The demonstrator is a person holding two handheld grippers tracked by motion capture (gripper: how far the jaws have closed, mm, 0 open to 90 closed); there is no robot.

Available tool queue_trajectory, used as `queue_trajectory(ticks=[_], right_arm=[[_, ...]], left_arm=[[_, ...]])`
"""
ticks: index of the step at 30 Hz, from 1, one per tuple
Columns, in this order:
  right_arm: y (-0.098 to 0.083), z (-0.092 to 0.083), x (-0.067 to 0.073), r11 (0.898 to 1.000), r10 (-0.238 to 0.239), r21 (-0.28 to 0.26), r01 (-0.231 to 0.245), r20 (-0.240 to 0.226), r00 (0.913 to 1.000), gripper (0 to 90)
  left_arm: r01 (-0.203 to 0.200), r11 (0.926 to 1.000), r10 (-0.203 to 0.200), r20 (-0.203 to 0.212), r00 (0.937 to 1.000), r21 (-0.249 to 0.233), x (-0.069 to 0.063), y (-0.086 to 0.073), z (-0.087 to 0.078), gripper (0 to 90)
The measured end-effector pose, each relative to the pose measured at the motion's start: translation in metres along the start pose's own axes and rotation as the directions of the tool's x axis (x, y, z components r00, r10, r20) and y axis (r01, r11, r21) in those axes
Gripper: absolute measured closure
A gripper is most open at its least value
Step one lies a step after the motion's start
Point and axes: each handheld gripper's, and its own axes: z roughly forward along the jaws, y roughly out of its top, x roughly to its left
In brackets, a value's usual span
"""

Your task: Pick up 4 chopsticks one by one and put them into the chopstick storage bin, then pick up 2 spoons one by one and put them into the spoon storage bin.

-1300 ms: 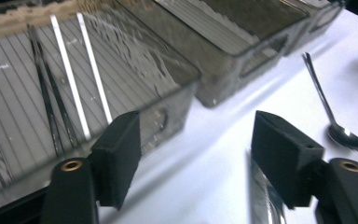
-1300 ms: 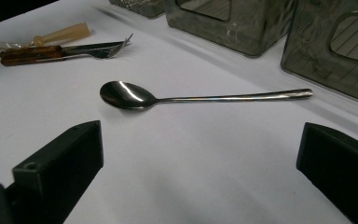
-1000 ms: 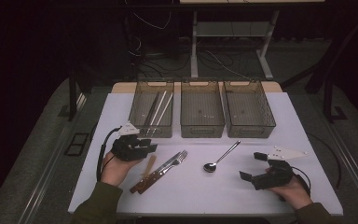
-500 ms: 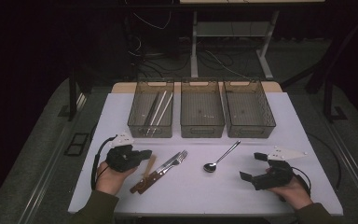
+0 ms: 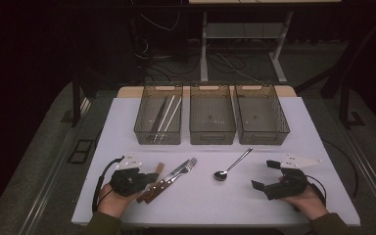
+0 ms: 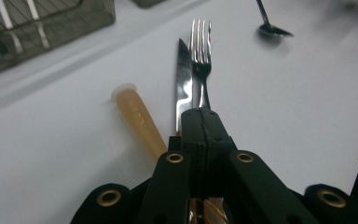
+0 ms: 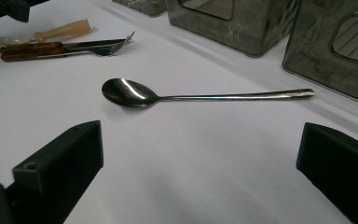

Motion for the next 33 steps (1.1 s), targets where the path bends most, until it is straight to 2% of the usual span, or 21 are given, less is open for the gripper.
queue_trajectory(ticks=[1, 6, 14, 23, 30, 33], right_arm=[[0.0000, 0.0000, -0.0003, 1.000, -0.001, -0.001, 0.001, 0.001, 1.0000, 0.8], [0.0001, 0.0009, -0.0007, 1.000, -0.001, 0.001, 0.001, 0.001, 1.0000, 0.7], [0.0001, 0.0003, 0.0002, 1.000, 0.001, -0.001, -0.001, -0.001, 1.0000, 0.7], [0.0001, -0.0001, 0.0008, 1.000, -0.001, -0.002, 0.001, -0.004, 1.0000, 0.8], [0.0000, 0.0002, 0.0007, 1.000, -0.001, 0.000, 0.001, -0.002, 1.0000, 0.8], [0.0001, 0.0001, 0.0008, 1.000, -0.001, -0.001, 0.001, -0.004, 1.0000, 0.7]], left_arm=[[-0.013, 0.9999, 0.013, 0.001, 0.9999, 0.009, 0.0002, -0.0013, 0.0007, 89.4], [-0.012, 0.9986, 0.012, 0.005, 0.9999, 0.052, -0.0009, -0.0061, 0.0071, 89.4], [-0.018, 0.9942, 0.020, -0.016, 0.9997, 0.106, 0.0003, -0.0077, 0.0096, 89.4], [-0.026, 0.9926, 0.032, -0.048, 0.9983, 0.119, 0.0008, -0.0086, 0.0097, 89.5], [-0.038, 0.9893, 0.051, -0.091, 0.9945, 0.141, 0.0051, -0.0098, 0.0075, 89.4], [-0.031, 0.9893, 0.045, -0.101, 0.9939, 0.142, 0.0083, -0.0107, 0.0065, 89.4]])
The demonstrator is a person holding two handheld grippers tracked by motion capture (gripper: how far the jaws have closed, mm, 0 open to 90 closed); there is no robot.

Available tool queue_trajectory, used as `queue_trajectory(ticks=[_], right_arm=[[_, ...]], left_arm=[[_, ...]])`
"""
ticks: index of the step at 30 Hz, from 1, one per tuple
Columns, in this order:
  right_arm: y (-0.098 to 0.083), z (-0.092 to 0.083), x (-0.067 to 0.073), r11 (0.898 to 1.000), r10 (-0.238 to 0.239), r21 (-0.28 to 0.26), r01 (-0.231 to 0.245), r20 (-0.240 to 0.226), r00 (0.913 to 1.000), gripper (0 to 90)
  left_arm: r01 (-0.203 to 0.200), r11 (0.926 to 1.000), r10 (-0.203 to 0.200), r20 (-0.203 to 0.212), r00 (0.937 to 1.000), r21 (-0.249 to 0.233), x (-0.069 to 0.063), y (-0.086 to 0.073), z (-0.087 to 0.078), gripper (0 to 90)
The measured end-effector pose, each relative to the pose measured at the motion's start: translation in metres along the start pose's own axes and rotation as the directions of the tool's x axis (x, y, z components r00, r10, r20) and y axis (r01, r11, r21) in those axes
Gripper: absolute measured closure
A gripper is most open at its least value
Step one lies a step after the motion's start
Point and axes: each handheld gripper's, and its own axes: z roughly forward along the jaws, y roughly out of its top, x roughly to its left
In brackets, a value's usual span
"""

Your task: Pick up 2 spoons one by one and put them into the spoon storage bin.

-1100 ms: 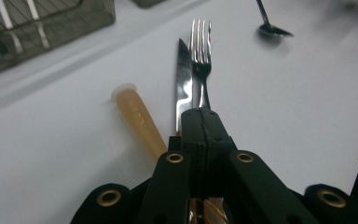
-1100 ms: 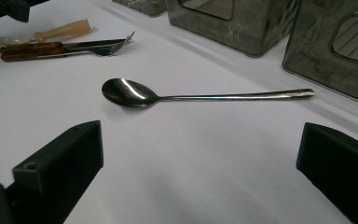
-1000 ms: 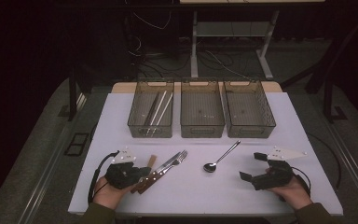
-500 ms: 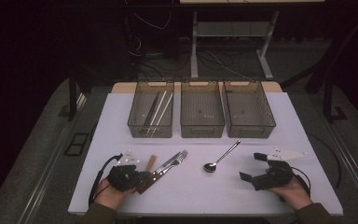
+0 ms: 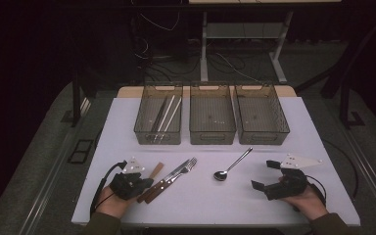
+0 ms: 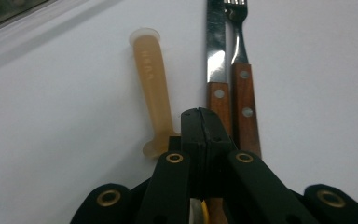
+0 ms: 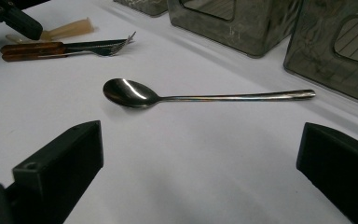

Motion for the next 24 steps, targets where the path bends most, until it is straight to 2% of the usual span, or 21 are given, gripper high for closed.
queue_trajectory(ticks=[5, 11, 13, 14, 16, 20, 24], right_arm=[[0.000, 0.000, 0.000, 1.000, -0.001, 0.000, 0.001, -0.001, 1.0000, 0.8], [0.000, 0.000, 0.000, 1.000, -0.001, 0.000, 0.001, 0.000, 1.0000, 0.8], [0.000, 0.000, 0.000, 1.000, -0.001, 0.000, 0.001, -0.001, 1.0000, 0.7], [0.000, 0.000, 0.000, 1.000, -0.001, 0.000, 0.001, -0.001, 1.0000, 0.8], [0.000, 0.000, 0.000, 1.000, -0.002, 0.000, 0.002, -0.001, 1.0000, 0.7], [0.000, 0.001, 0.000, 1.000, -0.003, 0.003, 0.003, 0.000, 1.0000, 0.7], [0.000, 0.001, 0.000, 1.000, -0.007, 0.004, 0.007, 0.001, 1.0000, 0.8]], left_arm=[[0.003, 0.9999, -0.003, -0.011, 0.9999, 0.010, 0.003, -0.002, 0.000, 89.4], [0.004, 0.9996, -0.003, -0.045, 0.9990, 0.028, 0.008, -0.004, -0.001, 89.4], [0.015, 0.9998, -0.014, -0.035, 0.9993, 0.014, 0.010, -0.005, -0.003, 89.3], [0.029, 0.9995, -0.030, -0.018, 0.9994, -0.015, 0.010, -0.005, -0.004, 89.0], [0.029, 0.9981, -0.029, -0.004, 0.9996, -0.055, 0.010, -0.003, -0.006, 83.0], [0.012, 0.9927, -0.014, -0.011, 0.9998, -0.120, 0.012, 0.004, -0.009, 69.8], [0.021, 0.9883, -0.021, 0.001, 0.9998, -0.151, 0.020, 0.011, -0.005, 57.4]])
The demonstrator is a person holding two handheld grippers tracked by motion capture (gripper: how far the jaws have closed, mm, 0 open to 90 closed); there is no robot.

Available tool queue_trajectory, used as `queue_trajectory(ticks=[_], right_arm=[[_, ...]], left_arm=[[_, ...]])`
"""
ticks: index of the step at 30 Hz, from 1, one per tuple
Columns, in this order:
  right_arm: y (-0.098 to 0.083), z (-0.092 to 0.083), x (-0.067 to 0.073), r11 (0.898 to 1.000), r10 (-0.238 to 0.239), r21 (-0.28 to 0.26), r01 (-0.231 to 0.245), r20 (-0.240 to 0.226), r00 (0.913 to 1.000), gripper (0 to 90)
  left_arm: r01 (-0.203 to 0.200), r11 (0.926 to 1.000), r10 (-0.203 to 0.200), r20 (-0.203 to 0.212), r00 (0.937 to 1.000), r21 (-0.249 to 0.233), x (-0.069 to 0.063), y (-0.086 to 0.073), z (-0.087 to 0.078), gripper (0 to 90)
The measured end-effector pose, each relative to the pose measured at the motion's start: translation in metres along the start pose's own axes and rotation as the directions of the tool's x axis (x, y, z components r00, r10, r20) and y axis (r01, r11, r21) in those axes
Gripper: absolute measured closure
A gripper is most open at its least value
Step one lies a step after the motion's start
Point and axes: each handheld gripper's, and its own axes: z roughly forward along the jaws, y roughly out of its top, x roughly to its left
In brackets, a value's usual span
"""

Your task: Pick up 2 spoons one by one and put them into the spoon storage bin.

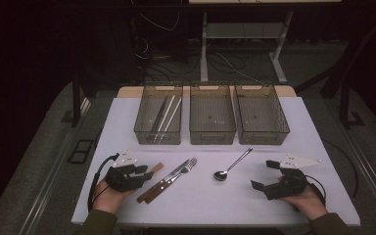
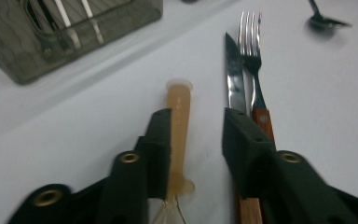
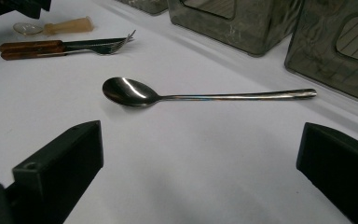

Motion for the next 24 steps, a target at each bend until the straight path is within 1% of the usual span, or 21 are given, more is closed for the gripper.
queue_trajectory(ticks=[2, 4, 7, 9, 11, 13, 14, 15, 17, 18, 21, 22, 24], right_arm=[[0.000, 0.000, 0.000, 1.000, 0.003, 0.001, -0.003, 0.000, 1.0000, 0.8], [0.000, 0.000, 0.000, 1.000, 0.005, 0.001, -0.005, 0.000, 1.0000, 0.8], [0.000, 0.000, 0.000, 1.000, 0.006, 0.004, -0.006, 0.000, 1.0000, 0.7], [0.000, 0.000, 0.000, 1.000, 0.006, 0.004, -0.006, 0.000, 1.0000, 0.7], [0.000, 0.000, -0.001, 1.000, 0.008, 0.004, -0.008, 0.001, 1.0000, 0.8], [0.000, 0.000, -0.001, 1.000, 0.007, 0.004, -0.007, 0.002, 1.0000, 0.8], [0.000, 0.000, 0.000, 1.000, 0.007, 0.005, -0.007, 0.001, 1.0000, 0.8], [0.000, 0.000, 0.000, 1.000, 0.006, 0.004, -0.006, 0.001, 1.0000, 0.8], [0.000, 0.000, 0.000, 1.000, 0.007, 0.005, -0.007, 0.002, 1.0000, 0.7], [0.000, 0.000, 0.000, 1.000, 0.007, 0.005, -0.007, 0.001, 1.0000, 0.8], [0.000, 0.000, 0.000, 1.000, 0.007, 0.005, -0.007, 0.001, 1.0000, 0.7], [0.000, 0.000, 0.000, 1.000, 0.007, 0.005, -0.007, 0.001, 1.0000, 0.7], [0.000, 0.000, 0.000, 1.000, 0.006, 0.005, -0.006, 0.001, 1.0000, 0.8]], left_arm=[[0.003, 1.0000, -0.003, 0.008, 1.0000, -0.005, 0.004, 0.002, 0.005, 53.0], [-0.003, 1.0000, 0.003, 0.012, 0.9999, -0.002, 0.008, 0.005, 0.011, 49.6], [0.003, 1.0000, -0.003, 0.035, 0.9994, 0.005, 0.013, 0.009, 0.020, 45.1], [0.003, 0.9999, -0.003, 0.048, 0.9989, 0.014, 0.014, 0.010, 0.026, 44.4], [-0.009, 0.9991, 0.007, 0.054, 0.9985, 0.042, 0.016, 0.012, 0.031, 44.9], [-0.019, 0.9978, 0.016, 0.049, 0.9987, 0.063, 0.016, 0.013, 0.036, 45.5], [-0.016, 0.9975, 0.013, 0.048, 0.9988, 0.069, 0.016, 0.013, 0.038, 46.5], [-0.026, 0.9965, 0.023, 0.038, 0.9990, 0.080, 0.016, 0.013, 0.039, 47.5], [-0.045, 0.9947, 0.041, 0.040, 0.9983, 0.092, 0.016, 0.013, 0.041, 49.6], [-0.045, 0.9943, 0.042, 0.037, 0.9985, 0.096, 0.015, 0.012, 0.043, 51.0], [-0.066, 0.9908, 0.061, 0.044, 0.9972, 0.118, 0.013, 0.012, 0.046, 53.9], [-0.078, 0.9893, 0.073, 0.043, 0.9964, 0.123, 0.012, 0.012, 0.047, 54.7], [-0.081, 0.9889, 0.078, 0.025, 0.9966, 0.124, 0.009, 0.012, 0.047, 57.4]])
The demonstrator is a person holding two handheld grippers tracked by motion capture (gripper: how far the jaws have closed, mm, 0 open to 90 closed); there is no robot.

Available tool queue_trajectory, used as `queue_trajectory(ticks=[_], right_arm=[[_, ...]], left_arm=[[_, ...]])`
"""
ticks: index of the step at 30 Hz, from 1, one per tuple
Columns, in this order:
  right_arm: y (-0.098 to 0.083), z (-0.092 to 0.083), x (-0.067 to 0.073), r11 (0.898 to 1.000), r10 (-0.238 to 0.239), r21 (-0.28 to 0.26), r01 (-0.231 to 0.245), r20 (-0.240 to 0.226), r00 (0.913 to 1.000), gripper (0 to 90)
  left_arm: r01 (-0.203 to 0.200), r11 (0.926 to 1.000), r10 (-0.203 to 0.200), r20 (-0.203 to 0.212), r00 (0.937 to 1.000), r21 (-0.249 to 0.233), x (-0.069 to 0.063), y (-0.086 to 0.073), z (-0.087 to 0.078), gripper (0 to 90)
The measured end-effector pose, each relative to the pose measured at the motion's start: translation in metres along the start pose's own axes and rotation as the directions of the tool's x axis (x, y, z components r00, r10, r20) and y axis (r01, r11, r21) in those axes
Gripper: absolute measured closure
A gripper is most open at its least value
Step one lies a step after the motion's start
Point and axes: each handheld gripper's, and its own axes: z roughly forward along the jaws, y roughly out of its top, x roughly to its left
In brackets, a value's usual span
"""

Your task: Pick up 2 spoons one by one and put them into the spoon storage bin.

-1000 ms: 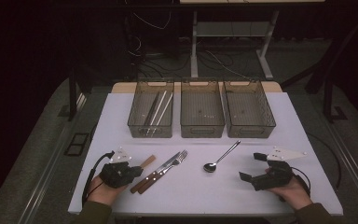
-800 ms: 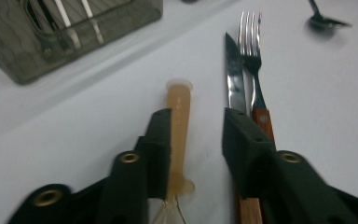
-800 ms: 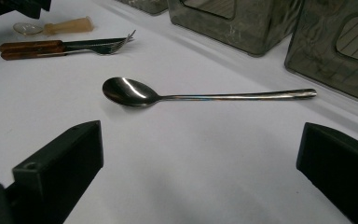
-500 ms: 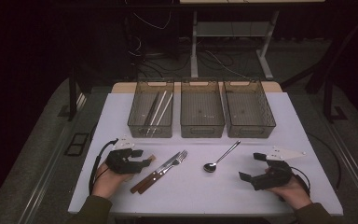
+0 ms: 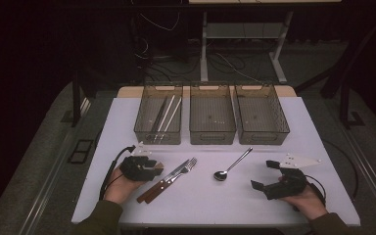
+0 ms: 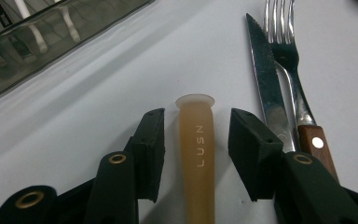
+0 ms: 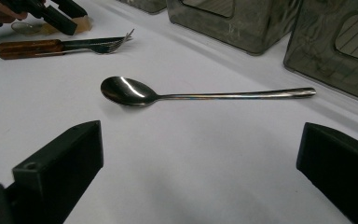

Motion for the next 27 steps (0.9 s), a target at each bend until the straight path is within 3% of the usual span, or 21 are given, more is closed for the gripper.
queue_trajectory(ticks=[2, 12, 21, 27], right_arm=[[0.0000, 0.0001, 0.0001, 1.000, -0.001, 0.001, 0.001, 0.001, 1.0000, 0.7], [-0.0005, 0.0013, 0.0006, 1.000, -0.009, 0.003, 0.009, 0.002, 1.0000, 0.8], [-0.0022, 0.0063, 0.0040, 1.000, -0.007, 0.019, 0.006, 0.026, 0.9996, 0.8], [-0.0033, 0.0095, 0.0070, 0.999, -0.034, 0.034, 0.033, 0.038, 0.9987, 0.7]], left_arm=[[-0.022, 0.9998, 0.022, -0.012, 0.9997, 0.000, -0.0010, -0.0004, 0.0005, 60.7], [-0.020, 0.9998, 0.020, -0.010, 0.9997, -0.007, -0.0038, -0.0013, 0.0009, 71.8], [-0.012, 0.9999, 0.012, -0.007, 0.9999, -0.006, -0.0034, -0.0012, 0.0007, 72.9], [-0.010, 0.9999, 0.010, 0.000, 1.0000, -0.003, -0.0015, -0.0006, 0.0003, 73.1]])
